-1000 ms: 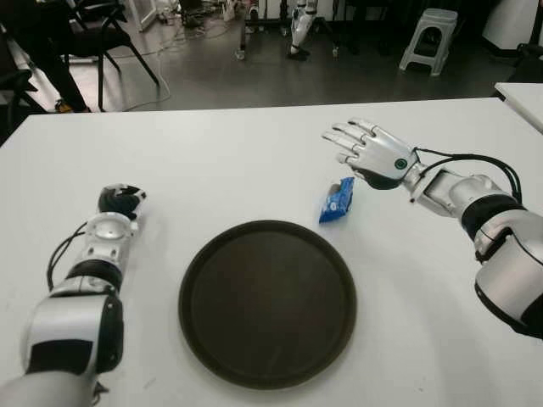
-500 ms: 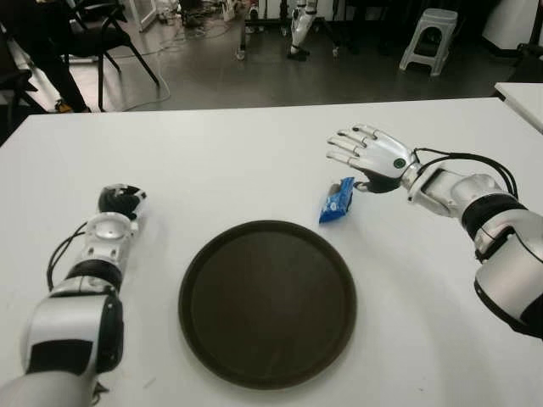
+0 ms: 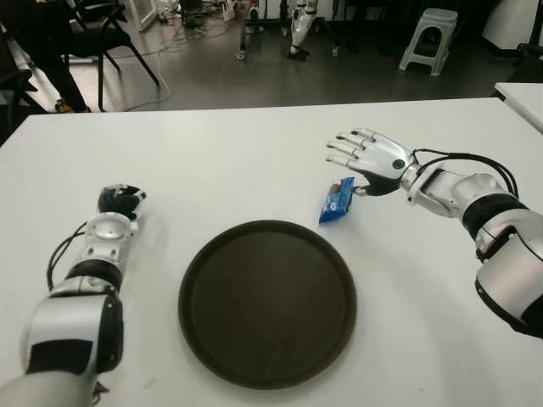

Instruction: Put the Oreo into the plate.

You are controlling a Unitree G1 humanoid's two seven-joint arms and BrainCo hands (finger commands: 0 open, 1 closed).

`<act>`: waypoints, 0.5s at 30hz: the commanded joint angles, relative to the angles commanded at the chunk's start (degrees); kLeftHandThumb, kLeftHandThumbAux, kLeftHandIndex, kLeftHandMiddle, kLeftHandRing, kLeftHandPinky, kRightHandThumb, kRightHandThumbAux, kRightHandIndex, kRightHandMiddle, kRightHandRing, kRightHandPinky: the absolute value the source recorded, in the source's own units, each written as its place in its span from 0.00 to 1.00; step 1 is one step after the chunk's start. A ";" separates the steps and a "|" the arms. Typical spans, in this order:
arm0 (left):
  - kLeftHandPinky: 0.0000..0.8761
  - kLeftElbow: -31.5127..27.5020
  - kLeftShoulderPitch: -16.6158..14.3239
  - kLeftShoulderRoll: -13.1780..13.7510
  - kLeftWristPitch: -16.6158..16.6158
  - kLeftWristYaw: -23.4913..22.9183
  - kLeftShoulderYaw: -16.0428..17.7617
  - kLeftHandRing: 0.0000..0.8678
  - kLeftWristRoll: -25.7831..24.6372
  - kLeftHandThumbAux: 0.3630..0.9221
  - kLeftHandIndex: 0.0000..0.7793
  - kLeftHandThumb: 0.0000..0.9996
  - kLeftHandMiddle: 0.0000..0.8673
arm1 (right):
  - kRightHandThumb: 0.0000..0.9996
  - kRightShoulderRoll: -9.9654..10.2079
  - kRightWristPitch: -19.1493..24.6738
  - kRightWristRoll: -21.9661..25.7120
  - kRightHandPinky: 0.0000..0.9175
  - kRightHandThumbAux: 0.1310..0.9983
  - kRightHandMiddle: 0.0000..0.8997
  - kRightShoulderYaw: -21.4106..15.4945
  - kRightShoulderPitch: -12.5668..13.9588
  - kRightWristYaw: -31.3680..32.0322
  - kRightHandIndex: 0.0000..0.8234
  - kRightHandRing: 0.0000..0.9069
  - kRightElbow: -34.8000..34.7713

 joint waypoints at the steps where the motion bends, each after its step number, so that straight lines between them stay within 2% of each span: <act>1: 0.21 0.01 -0.01 0.02 0.03 -0.01 -0.01 0.28 0.02 0.64 0.52 0.68 0.28 | 0.37 0.01 0.00 0.01 0.00 0.57 0.00 -0.01 0.00 0.03 0.00 0.00 0.00; 8: 0.22 0.02 0.02 0.11 -0.07 -0.15 0.00 0.29 0.03 0.63 0.53 0.69 0.29 | 0.42 -0.28 -0.18 -1.07 0.00 0.56 0.00 1.02 -0.35 0.12 0.00 0.00 0.00; 15: 0.18 0.05 0.02 0.21 -0.07 -0.31 -0.09 0.25 0.16 0.63 0.53 0.69 0.25 | 0.43 -0.53 -1.07 -1.39 0.00 0.56 0.00 1.66 -0.67 0.91 0.00 0.00 0.12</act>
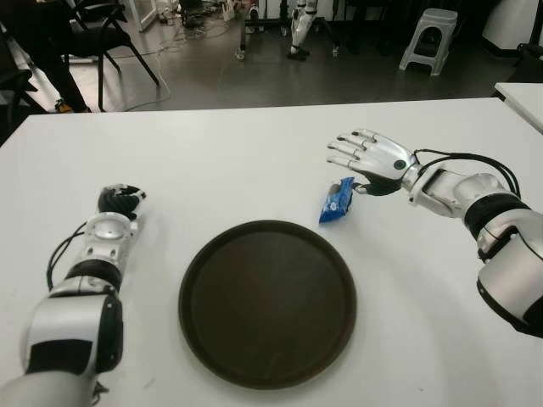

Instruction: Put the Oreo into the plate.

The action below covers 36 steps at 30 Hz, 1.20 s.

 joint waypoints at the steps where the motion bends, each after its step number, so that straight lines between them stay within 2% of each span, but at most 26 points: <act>1: 0.18 0.01 0.02 0.04 -0.02 -0.02 -0.05 0.25 0.06 0.63 0.53 0.69 0.25 | 0.43 0.03 -0.14 0.04 0.00 0.56 0.00 -0.01 0.01 0.06 0.00 0.00 -0.01; 13: 0.16 -0.09 -0.08 -0.01 0.16 0.31 -0.54 0.22 0.24 0.64 0.53 0.69 0.23 | 0.42 -0.27 -0.96 -0.28 0.00 0.57 0.00 0.28 -0.01 -0.82 0.00 0.00 -0.04; 20: 0.21 -0.09 -0.05 -0.09 0.12 0.20 -0.04 0.27 -0.31 0.63 0.53 0.69 0.30 | 0.43 -0.41 -1.74 -0.42 0.00 0.52 0.00 0.73 -0.39 1.25 0.00 0.00 0.19; 26: 0.15 -0.13 -0.01 -0.13 0.08 0.35 -0.10 0.26 -0.15 0.63 0.53 0.69 0.30 | 0.29 -0.50 -2.59 -0.13 0.00 0.44 0.00 0.72 -0.75 4.47 0.00 0.00 0.26; 30: 0.12 -0.13 -0.07 -0.16 0.20 0.45 -0.21 0.24 -0.04 0.63 0.53 0.69 0.28 | 0.24 -0.40 -2.15 -0.60 0.00 0.40 0.00 1.24 -1.14 6.87 0.00 0.00 0.31; 36: 0.13 -0.16 -0.11 -0.18 0.34 0.48 -0.26 0.25 -0.01 0.63 0.53 0.69 0.28 | 0.08 -0.10 -1.48 0.12 0.00 0.44 0.00 1.03 -1.23 9.96 0.00 0.00 0.34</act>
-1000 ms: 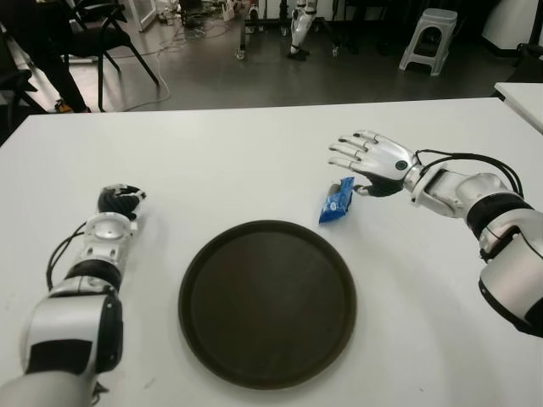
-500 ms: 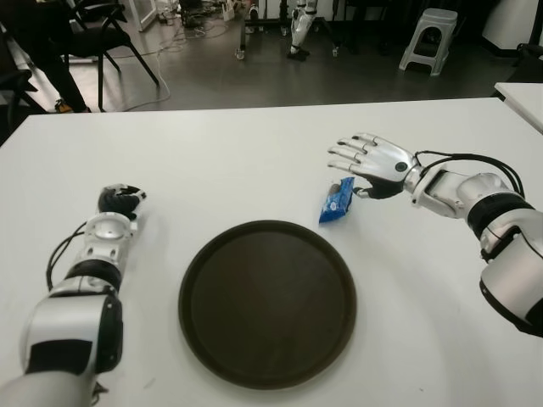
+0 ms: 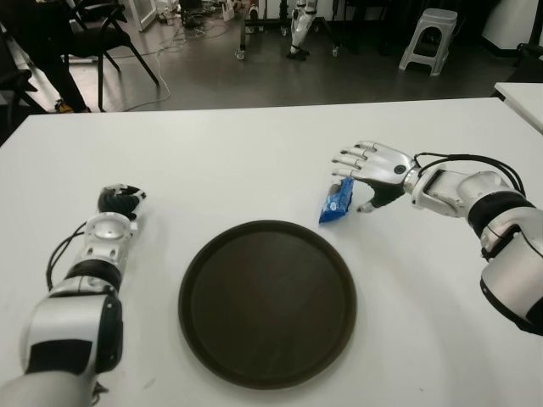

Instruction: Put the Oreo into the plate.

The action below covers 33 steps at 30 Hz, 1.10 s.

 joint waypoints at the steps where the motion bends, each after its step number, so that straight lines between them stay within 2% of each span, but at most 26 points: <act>1: 0.12 0.00 -0.01 0.00 0.01 0.03 -0.04 0.24 0.04 0.63 0.53 0.69 0.28 | 0.05 0.02 0.02 0.22 0.00 0.46 0.00 -0.18 0.04 0.34 0.00 0.00 -0.01; 4: 0.11 -0.02 -0.02 0.00 -0.06 0.00 -0.05 0.21 0.05 0.63 0.53 0.69 0.26 | 0.02 0.20 -0.02 1.45 0.00 0.51 0.00 -1.34 0.34 1.73 0.00 0.00 0.01; 6: 0.14 -0.05 -0.02 0.00 -0.19 -0.15 -0.07 0.23 0.04 0.63 0.53 0.69 0.27 | 0.01 0.40 -0.01 2.25 0.00 0.54 0.00 -2.17 0.61 2.57 0.00 0.00 0.06; 9: 0.24 -0.06 -0.01 0.01 -0.34 -0.39 -0.14 0.30 0.08 0.63 0.53 0.69 0.31 | 0.00 0.60 0.17 2.80 0.00 0.63 0.00 -2.88 0.92 3.09 0.00 0.00 0.07; 15: 0.25 -0.06 0.15 0.11 -0.76 -0.50 -0.56 0.34 0.38 0.63 0.53 0.69 0.34 | 0.00 0.55 1.36 1.78 0.00 0.73 0.00 -2.05 1.12 0.47 0.00 0.00 -0.13; 23: 0.27 -0.07 0.25 0.12 -1.02 -0.34 -0.74 0.35 0.35 0.63 0.53 0.69 0.36 | 0.04 0.57 1.65 2.05 0.00 0.79 0.00 -2.12 1.44 -0.59 0.00 0.00 0.01; 33: 0.29 -0.07 0.17 0.00 -0.91 -0.18 -0.52 0.38 -0.07 0.63 0.53 0.69 0.39 | 0.11 0.59 1.51 1.94 0.00 0.79 0.00 -1.98 1.56 -0.61 0.00 0.00 0.14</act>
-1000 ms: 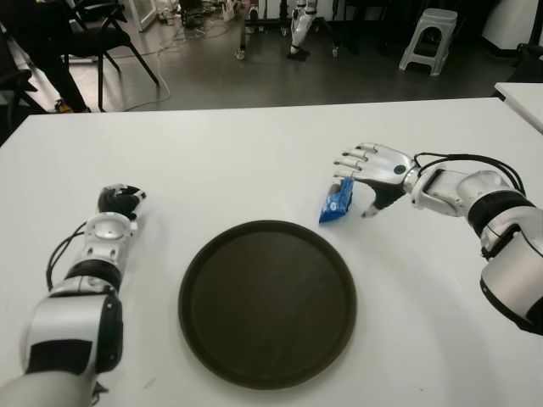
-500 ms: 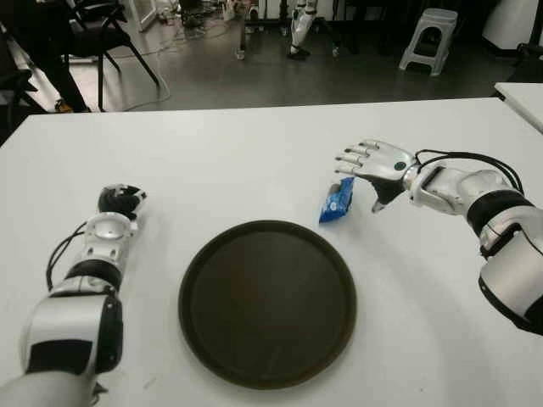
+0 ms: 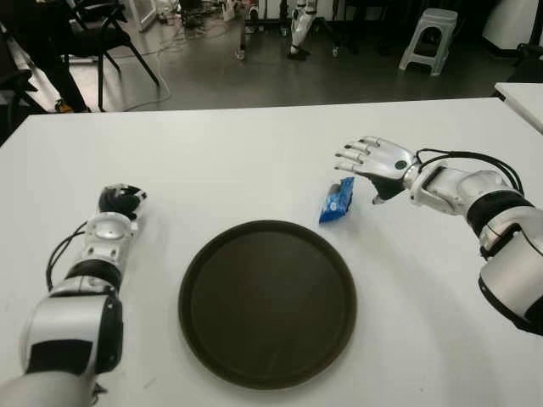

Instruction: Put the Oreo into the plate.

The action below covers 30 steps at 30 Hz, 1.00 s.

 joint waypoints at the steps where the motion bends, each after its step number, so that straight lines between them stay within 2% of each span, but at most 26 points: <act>1: 0.29 0.00 0.00 -0.02 -0.04 -0.11 0.14 0.38 -0.15 0.63 0.53 0.69 0.39 | 0.11 -0.02 -0.24 0.15 0.00 0.79 0.00 -0.13 0.04 -0.07 0.00 0.00 0.00; 3: 0.24 0.00 0.00 -0.02 -0.03 -0.20 0.30 0.34 -0.31 0.63 0.53 0.69 0.37 | 0.11 -0.05 -0.62 0.37 0.00 0.80 0.00 -0.33 0.10 -0.08 0.00 0.00 0.01; 8: 0.22 0.00 -0.17 -0.12 0.30 -0.03 0.35 0.32 -0.24 0.63 0.53 0.69 0.36 | 0.09 -0.12 -1.54 0.78 0.00 0.80 0.00 -0.64 -0.01 0.81 0.00 0.00 0.08; 16: 0.27 -0.04 -0.25 -0.21 0.38 0.00 0.35 0.35 -0.13 0.63 0.53 0.69 0.37 | 0.09 -0.02 -1.89 0.42 0.00 0.80 0.00 -0.36 -0.23 0.66 0.00 0.00 0.04; 22: 0.27 -0.04 -0.22 -0.24 0.33 -0.08 0.27 0.35 -0.04 0.63 0.53 0.69 0.36 | 0.02 0.35 -2.80 1.18 0.00 0.81 0.00 -0.94 -0.07 2.01 0.00 0.00 0.08; 30: 0.37 -0.10 -0.09 -0.31 -0.06 -0.22 0.40 0.45 -0.19 0.63 0.53 0.69 0.47 | 0.00 0.94 -3.65 0.85 0.00 0.79 0.00 -0.56 0.25 2.75 0.00 0.00 0.03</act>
